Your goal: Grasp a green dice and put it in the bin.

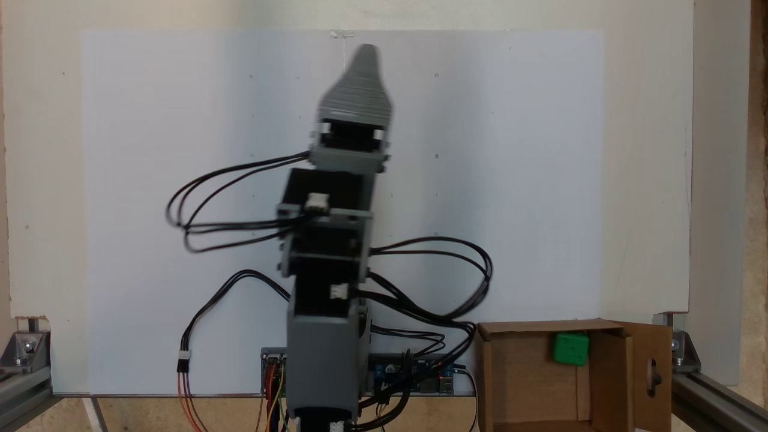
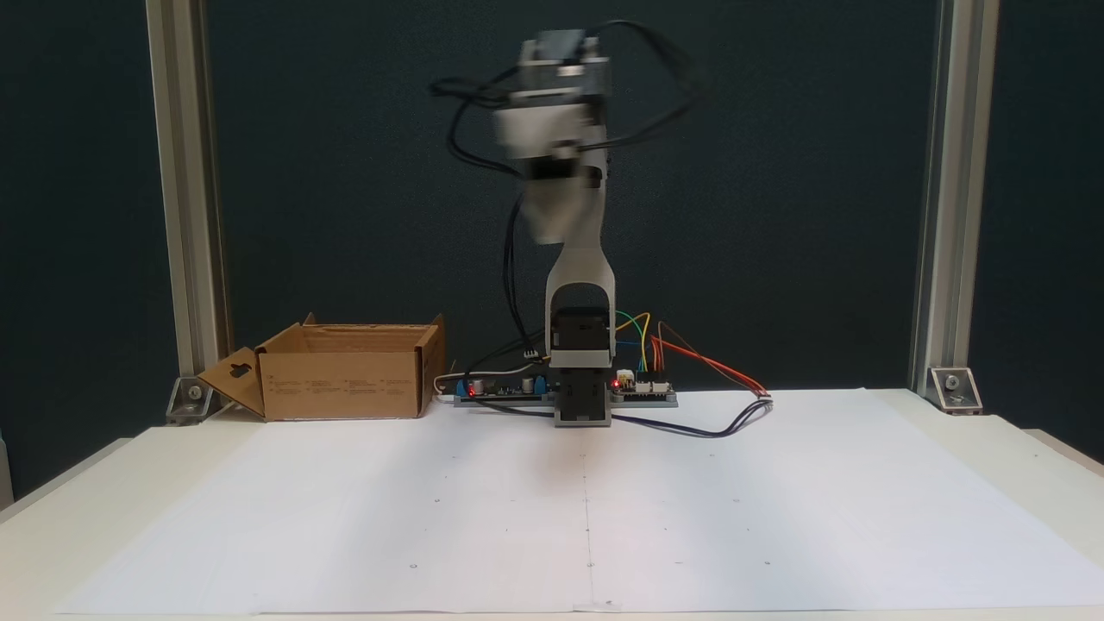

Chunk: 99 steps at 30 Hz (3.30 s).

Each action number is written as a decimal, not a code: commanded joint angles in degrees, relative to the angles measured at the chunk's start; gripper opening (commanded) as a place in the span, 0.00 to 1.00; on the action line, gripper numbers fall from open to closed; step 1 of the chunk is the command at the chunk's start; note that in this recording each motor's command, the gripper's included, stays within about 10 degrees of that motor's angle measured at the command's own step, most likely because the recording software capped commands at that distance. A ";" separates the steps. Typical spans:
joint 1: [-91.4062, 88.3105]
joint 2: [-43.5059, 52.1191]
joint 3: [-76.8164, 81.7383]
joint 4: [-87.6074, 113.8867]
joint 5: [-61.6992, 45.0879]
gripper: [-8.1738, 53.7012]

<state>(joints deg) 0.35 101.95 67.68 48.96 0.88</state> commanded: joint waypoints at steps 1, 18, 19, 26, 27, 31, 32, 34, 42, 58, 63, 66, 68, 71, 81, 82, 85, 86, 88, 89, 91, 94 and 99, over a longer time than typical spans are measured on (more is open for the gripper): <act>-5.71 5.19 1.67 -4.31 2.46 0.85; 5.10 32.52 50.45 -46.83 1.67 0.88; 5.19 33.13 51.77 -49.20 1.32 0.88; 4.83 33.84 59.59 -64.76 1.05 0.89; 4.75 33.84 61.35 -67.04 1.05 0.89; 4.66 33.84 68.12 -76.45 1.05 0.89; 4.66 33.84 69.70 -78.82 1.05 0.89; 4.66 33.84 72.51 -83.30 1.05 0.89; 4.66 33.84 83.06 -101.93 1.05 0.86; 4.92 33.93 94.66 -122.96 0.70 0.84; 4.83 33.84 100.46 -127.97 0.70 0.84; 4.83 33.84 103.45 -131.75 0.70 0.84; 4.83 33.93 105.38 -132.89 0.62 0.84; 4.92 33.84 107.93 -133.77 0.53 0.84; 4.83 33.66 111.53 -135.09 0.53 0.85; 4.83 33.66 111.53 -135.09 0.53 0.85; 4.83 33.66 111.53 -135.09 0.53 0.85; 4.83 33.66 111.53 -135.00 0.53 0.85; 4.83 33.66 111.53 -135.00 0.53 0.85; 4.83 33.66 111.53 -135.00 0.53 0.85; 4.92 33.66 111.53 -135.00 0.53 0.85; 5.10 33.66 111.53 -135.00 0.53 0.85; 4.92 33.66 111.53 -134.91 0.53 0.85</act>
<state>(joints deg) 5.10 129.38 176.31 -82.53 1.14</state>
